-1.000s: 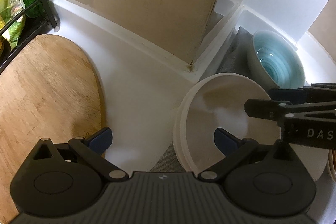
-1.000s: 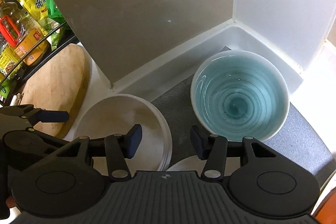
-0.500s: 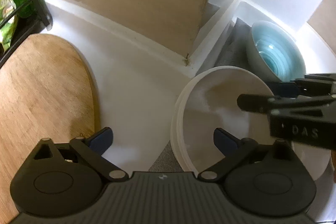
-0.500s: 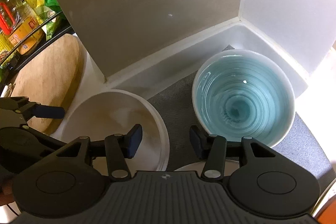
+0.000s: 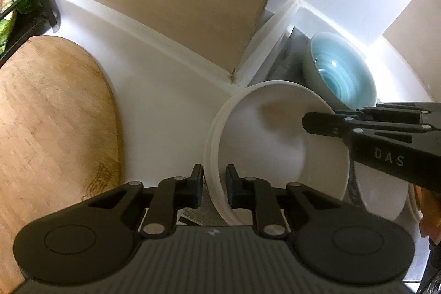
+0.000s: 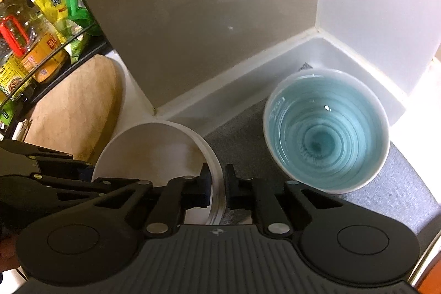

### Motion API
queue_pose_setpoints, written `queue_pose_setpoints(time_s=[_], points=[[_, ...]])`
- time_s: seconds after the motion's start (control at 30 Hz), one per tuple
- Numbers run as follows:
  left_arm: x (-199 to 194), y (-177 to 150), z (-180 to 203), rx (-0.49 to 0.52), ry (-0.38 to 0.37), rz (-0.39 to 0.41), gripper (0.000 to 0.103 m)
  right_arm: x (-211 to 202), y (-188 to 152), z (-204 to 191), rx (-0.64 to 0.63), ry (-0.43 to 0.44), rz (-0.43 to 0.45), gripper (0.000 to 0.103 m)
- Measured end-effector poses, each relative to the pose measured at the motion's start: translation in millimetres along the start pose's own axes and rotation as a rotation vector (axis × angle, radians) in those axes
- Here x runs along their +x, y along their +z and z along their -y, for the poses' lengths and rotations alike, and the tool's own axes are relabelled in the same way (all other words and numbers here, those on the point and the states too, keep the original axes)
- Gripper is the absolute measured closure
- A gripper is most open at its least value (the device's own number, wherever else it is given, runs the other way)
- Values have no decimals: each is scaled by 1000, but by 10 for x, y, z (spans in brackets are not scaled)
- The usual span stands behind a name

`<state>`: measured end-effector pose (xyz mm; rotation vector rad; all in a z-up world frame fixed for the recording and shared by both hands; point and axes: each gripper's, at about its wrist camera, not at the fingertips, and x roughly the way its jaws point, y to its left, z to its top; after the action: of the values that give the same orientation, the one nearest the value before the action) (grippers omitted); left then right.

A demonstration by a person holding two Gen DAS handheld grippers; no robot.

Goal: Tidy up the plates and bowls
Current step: 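Carry the orange-banded bowl with the right tool onto the terracotta plate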

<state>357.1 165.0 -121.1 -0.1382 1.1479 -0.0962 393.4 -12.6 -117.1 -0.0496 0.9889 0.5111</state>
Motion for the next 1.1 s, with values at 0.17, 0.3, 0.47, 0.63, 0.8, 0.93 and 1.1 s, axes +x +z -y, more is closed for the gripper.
queue_pose_setpoints(time_s=[0.17,0.3,0.47,0.63,0.8,0.93,1.1], points=[[-233,-53,-10,13,-2,35,84,-183,-29,-67,-9,19,37,92],[-441,-139,42,44,-4,65,84,-395,-93,-115,-15,31,76,92],[-658,-278,220,100,-10,92,84,-730,-255,-171,-10,18,133,91],[-806,-450,457,167,-40,91,84,-1015,-499,-188,20,-13,170,91],[-902,-649,803,259,-89,78,84,-1337,-882,-112,84,-49,207,91],[-1007,-799,1165,352,-147,70,84,-1676,-1244,-8,150,-102,238,91],[-1161,-989,1688,483,-226,82,84,-2166,-1700,189,236,-177,290,91]])
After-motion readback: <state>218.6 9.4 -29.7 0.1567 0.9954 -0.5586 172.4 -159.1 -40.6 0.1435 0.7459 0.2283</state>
